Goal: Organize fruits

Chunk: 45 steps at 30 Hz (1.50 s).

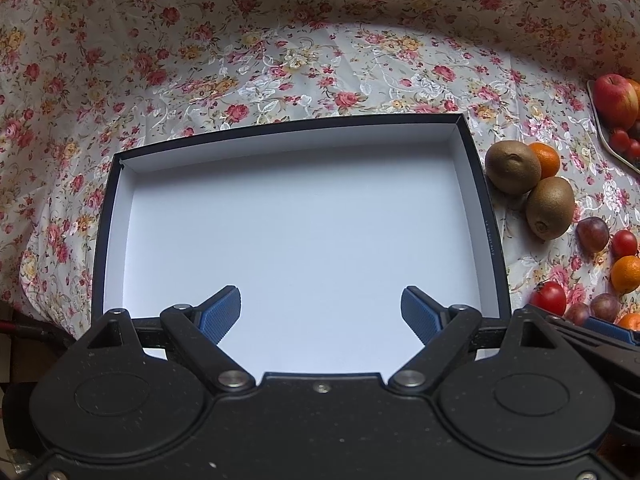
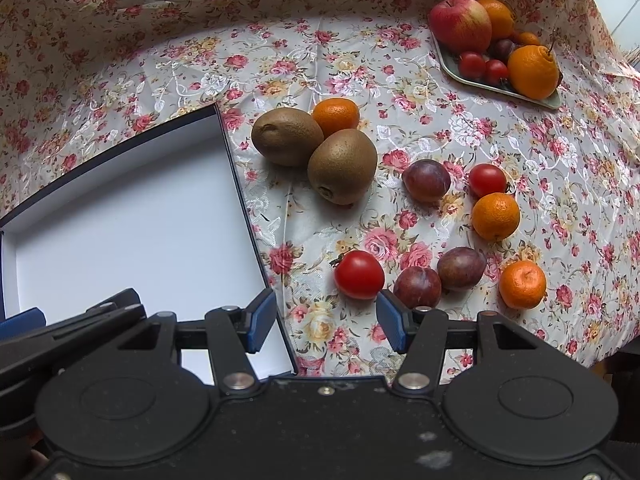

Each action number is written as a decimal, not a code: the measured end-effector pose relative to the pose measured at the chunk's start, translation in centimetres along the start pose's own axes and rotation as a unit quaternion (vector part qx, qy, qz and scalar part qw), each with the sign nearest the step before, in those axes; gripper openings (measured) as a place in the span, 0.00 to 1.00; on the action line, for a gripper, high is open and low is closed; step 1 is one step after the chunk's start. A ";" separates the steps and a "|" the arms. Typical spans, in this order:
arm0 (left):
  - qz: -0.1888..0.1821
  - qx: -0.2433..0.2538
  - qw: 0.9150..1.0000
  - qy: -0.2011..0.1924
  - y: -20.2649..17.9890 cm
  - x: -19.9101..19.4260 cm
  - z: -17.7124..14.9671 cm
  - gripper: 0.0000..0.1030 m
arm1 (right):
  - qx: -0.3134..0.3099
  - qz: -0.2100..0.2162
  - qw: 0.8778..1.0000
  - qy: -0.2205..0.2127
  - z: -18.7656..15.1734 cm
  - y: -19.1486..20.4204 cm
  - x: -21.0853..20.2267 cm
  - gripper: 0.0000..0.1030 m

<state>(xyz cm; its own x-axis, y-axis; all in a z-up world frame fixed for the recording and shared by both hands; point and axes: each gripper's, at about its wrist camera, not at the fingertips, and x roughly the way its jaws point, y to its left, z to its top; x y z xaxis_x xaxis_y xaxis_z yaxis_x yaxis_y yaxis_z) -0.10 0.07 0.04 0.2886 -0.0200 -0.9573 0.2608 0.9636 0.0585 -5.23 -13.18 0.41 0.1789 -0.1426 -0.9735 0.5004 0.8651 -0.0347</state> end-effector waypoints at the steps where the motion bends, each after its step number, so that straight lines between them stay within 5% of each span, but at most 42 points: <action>1: -0.001 -0.003 1.000 0.001 0.1 0.0 0.0 0.85 | 0.000 0.000 1.000 0.001 0.1 0.0 0.0 0.57; 20: 0.020 0.012 0.998 -0.052 -0.8 -1.1 0.0 0.82 | 0.004 0.008 1.000 0.008 0.2 0.1 0.0 0.57; 37: -0.038 -0.015 0.998 -0.043 -1.2 -2.1 0.7 0.77 | 0.059 0.016 0.998 -0.014 0.6 -1.6 -0.4 0.57; 45: -0.045 -0.011 0.997 -0.061 -3.0 -3.4 1.3 0.76 | 0.100 0.060 0.993 -0.005 0.8 -3.8 -0.9 0.57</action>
<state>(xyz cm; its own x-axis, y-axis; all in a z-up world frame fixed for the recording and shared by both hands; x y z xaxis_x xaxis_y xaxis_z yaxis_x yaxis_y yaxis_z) -0.68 -3.06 3.48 0.3755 -0.1384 -0.9164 0.2716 0.9618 -0.0340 -6.63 -16.67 1.63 0.2559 -0.0496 -0.9654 0.6327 0.7637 0.1285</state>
